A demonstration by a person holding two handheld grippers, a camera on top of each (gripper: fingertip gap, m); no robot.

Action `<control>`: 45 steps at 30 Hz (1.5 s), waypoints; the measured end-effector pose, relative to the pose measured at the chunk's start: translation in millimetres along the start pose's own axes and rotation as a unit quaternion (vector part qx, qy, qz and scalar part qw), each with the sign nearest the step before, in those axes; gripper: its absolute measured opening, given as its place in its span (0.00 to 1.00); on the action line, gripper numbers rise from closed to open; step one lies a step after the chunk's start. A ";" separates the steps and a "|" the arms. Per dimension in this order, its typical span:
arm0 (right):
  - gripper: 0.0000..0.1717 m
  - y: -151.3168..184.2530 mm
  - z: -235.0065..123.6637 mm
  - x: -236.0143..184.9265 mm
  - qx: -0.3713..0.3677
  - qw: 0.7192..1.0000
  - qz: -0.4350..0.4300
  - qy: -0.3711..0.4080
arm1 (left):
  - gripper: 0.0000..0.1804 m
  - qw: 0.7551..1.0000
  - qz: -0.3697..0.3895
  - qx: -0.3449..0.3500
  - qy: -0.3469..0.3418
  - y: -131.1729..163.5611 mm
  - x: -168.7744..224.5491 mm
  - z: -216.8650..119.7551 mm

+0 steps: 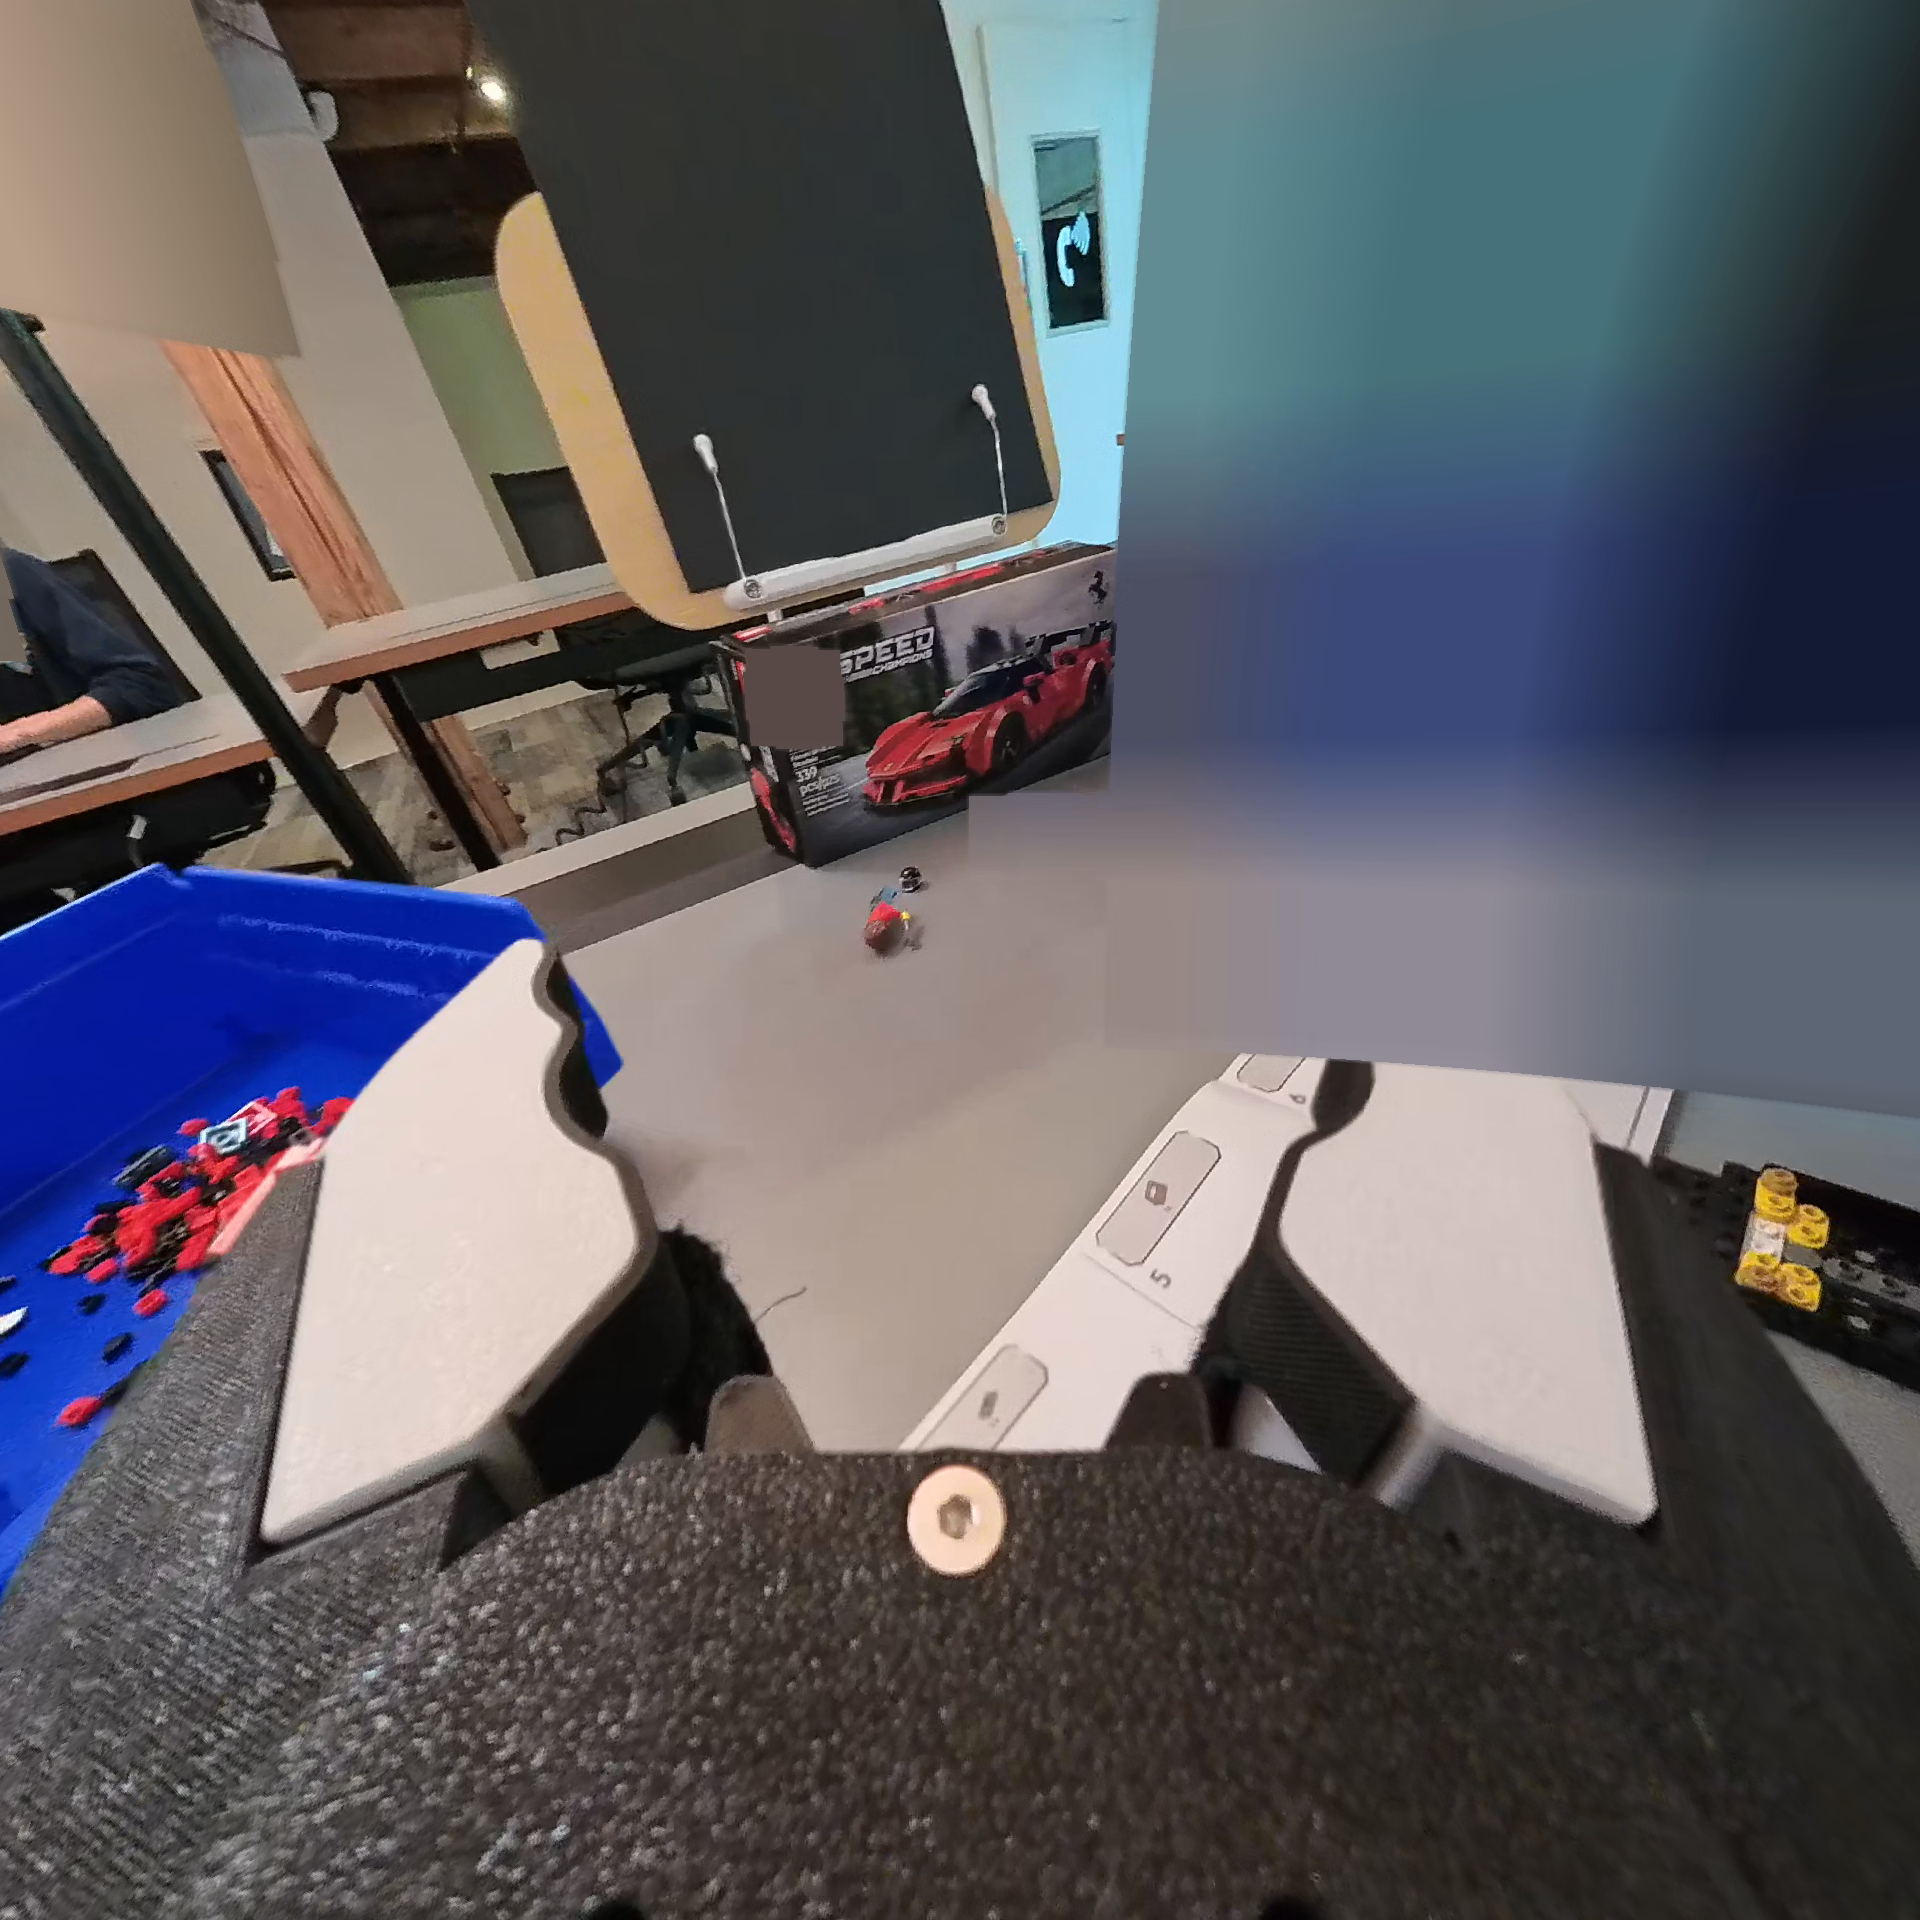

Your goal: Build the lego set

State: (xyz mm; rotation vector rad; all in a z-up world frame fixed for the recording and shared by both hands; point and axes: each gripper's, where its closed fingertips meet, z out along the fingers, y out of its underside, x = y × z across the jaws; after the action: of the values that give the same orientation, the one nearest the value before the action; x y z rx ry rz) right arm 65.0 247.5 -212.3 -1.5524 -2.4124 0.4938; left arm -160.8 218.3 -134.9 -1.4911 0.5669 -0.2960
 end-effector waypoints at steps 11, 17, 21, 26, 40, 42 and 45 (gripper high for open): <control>0.12 13.7 -23.0 6.2 0.033 0.998 0.036 0.033 | 0.74 1.000 -0.001 -0.004 -0.006 5.7 -3.9 -2.4; 0.13 51.1 -76.7 24.3 0.043 0.988 0.085 0.124 | 0.74 1.000 -0.003 -0.008 0.002 8.3 -2.3 4.9; 0.16 107.9 -116.1 39.7 0.020 0.972 0.140 0.188 | 0.74 1.000 -0.007 -0.019 0.007 15.1 -3.4 11.2; 0.16 152.1 -106.6 48.7 0.003 0.969 0.172 0.177 | 0.74 0.999 -0.012 -0.026 0.018 17.6 -2.9 25.0; 0.11 188.8 -21.1 126.9 -0.091 0.973 0.131 0.164 | 0.75 0.998 -0.003 -0.059 0.022 23.8 1.4 38.9; 0.12 186.6 -10.1 117.7 -0.089 0.978 0.152 0.108 | 0.75 0.998 -0.004 -0.062 0.023 25.4 0.9 39.1; 0.09 161.6 -1.7 91.3 -0.029 0.983 0.181 0.003 | 0.75 0.998 0.000 -0.063 0.026 25.7 0.5 38.8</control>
State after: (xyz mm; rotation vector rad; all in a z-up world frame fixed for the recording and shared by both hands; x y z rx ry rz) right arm 162.7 392.7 -274.3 -2.0277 -2.1602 0.4843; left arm -144.0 253.1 -161.0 -1.6086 0.6366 -0.3050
